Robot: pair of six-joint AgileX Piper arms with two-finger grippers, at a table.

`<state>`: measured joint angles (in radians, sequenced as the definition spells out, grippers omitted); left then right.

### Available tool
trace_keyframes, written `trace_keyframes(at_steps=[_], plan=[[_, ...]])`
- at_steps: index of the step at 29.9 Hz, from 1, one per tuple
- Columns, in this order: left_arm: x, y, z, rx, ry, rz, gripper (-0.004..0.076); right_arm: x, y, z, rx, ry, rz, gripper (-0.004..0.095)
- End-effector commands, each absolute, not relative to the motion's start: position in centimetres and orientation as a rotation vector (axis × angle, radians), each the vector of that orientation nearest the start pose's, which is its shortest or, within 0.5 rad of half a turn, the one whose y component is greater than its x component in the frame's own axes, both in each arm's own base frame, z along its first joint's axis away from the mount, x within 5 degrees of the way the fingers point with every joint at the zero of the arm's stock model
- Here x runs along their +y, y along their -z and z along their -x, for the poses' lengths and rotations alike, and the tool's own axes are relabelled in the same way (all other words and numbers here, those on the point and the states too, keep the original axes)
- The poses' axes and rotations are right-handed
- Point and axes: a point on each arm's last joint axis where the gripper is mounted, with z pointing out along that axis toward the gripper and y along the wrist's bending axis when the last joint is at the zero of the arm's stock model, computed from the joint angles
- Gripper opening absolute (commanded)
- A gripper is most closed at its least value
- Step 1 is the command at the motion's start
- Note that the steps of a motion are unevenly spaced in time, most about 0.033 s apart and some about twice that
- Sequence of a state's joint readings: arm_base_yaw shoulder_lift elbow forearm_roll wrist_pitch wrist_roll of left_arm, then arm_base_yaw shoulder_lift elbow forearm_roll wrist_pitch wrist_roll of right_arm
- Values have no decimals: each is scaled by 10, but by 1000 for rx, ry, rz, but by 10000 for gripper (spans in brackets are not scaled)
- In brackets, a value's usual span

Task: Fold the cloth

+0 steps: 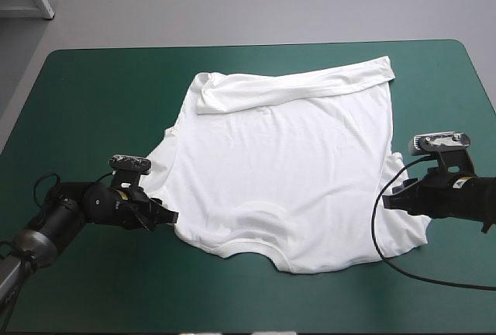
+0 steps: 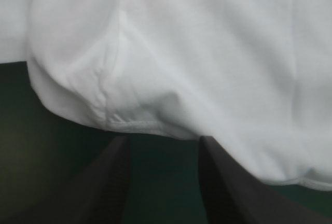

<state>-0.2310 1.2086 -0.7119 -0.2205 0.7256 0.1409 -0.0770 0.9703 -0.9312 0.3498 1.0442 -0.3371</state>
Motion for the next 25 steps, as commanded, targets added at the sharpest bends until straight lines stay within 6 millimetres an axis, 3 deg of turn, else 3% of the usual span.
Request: trace_keyframes(at_steps=[1,11,15,18,25], plan=[[-64,-253,-210,2608,303,-262,314,13,-352,-174,2409,-273,193,365],[-68,-238,-239,2622,287,-183,314,13,-352,-175,2403,-276,194,370],[-68,-235,-251,2618,284,-154,314,13,-352,-174,2409,-276,197,478],[-69,-230,-255,2657,274,-189,314,13,-352,-174,2409,-274,197,535],[-72,-203,-256,2811,269,-276,295,13,-350,-173,2430,-271,206,540]])
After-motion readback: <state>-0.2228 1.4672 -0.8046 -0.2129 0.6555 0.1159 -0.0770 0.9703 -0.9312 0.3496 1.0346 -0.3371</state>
